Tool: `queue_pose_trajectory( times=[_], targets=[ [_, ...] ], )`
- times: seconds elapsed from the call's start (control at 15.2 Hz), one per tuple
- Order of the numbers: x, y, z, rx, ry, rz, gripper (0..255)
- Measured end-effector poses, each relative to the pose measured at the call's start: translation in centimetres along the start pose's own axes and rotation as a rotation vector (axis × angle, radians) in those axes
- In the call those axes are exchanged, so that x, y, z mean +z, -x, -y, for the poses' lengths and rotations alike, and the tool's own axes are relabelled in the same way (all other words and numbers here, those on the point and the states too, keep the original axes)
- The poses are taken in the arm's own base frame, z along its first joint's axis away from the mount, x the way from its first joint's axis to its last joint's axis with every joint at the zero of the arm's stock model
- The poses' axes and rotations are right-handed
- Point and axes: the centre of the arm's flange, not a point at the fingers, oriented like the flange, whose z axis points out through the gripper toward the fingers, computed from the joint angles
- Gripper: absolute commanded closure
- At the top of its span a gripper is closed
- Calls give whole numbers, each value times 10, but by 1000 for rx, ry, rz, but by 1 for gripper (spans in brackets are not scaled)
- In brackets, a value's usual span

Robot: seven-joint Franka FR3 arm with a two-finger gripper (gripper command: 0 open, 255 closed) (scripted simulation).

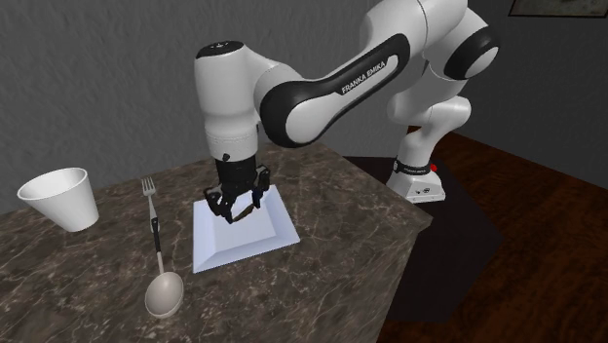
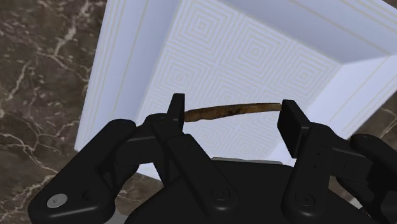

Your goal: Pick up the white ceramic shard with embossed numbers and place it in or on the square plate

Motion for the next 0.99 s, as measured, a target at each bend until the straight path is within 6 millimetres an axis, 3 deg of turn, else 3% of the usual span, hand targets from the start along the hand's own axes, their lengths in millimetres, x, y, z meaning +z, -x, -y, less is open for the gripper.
queue_pose_trajectory(
  times=[0.33, 0.73, 0.79, 0.99],
  targets=[
    [21, 5, 0, -3, -6, 2, 255],
    [23, 5, 1, -3, -5, 4, 255],
    [23, 6, 1, -4, -5, 4, 0],
    [25, 3, 0, 0, -1, 1, 0]
  ],
)
